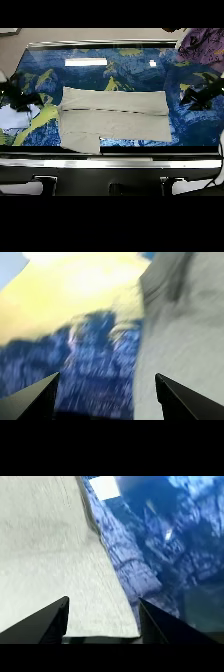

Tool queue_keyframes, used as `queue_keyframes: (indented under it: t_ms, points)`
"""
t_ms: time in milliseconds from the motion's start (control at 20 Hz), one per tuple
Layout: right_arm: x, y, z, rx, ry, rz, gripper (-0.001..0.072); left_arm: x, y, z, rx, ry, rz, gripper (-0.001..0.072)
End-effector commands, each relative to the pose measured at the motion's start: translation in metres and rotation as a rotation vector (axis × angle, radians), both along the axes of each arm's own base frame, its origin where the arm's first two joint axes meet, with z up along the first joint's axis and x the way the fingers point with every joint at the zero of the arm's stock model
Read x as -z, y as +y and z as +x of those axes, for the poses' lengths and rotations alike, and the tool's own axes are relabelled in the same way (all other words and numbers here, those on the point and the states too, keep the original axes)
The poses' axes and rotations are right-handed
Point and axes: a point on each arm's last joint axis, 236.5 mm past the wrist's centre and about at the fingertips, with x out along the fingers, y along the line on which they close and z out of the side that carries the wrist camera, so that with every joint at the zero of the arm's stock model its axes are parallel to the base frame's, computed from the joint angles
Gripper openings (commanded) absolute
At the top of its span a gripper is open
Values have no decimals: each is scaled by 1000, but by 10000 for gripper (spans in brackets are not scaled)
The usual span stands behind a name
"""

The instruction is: Fold the clothes and pants, and hang the long-sleeved shirts on hangers.

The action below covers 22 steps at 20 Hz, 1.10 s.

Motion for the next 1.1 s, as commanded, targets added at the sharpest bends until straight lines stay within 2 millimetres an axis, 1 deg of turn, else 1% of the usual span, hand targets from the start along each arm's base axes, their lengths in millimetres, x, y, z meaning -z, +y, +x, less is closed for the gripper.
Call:
queue_keyframes:
  t_ms: [0, 50, 150, 250, 300, 350, 400, 450, 750, 800, 850, 950, 1000, 1050]
  points:
    - [0, -2, -41, 116, -37, 116, 498, 31, -16, -81, -140, -60, -128, 695]
    - [7, 4, -54, 123, -24, 118, 495, 45, -33, -102, -176, -89, -196, 694]
    - [18, 21, -70, 120, -11, 133, 483, 68, -69, -131, -211, -145, -320, 688]
    - [23, 33, -82, 113, 7, 153, 483, 81, -105, -150, -192, -181, -439, 684]
    - [24, 36, -86, 107, 13, 154, 483, 87, -118, -158, -190, -185, -488, 685]
    - [24, 39, -88, 105, 13, 159, 483, 93, -127, -166, -188, -173, -518, 684]
    - [24, 40, -89, 105, 12, 162, 483, 98, -133, -171, -187, -167, -537, 683]
    - [23, 40, -88, 106, 8, 165, 483, 100, -134, -171, -195, -175, -544, 682]
    - [19, 45, -86, 110, -5, 188, 482, 95, -133, -156, -183, -250, -548, 673]
    - [18, 46, -85, 110, -7, 192, 482, 93, -134, -153, -183, -265, -555, 672]
    - [18, 46, -85, 111, -8, 192, 482, 90, -136, -150, -177, -279, -565, 655]
    - [18, 46, -85, 108, -8, 192, 482, 88, -144, -152, -156, -269, -585, 655]
    - [18, 46, -85, 107, -8, 191, 482, 87, -150, -156, -142, -255, -598, 615]
    - [18, 46, -85, 104, -10, 190, 482, 86, -154, -158, -133, -242, -608, 504]
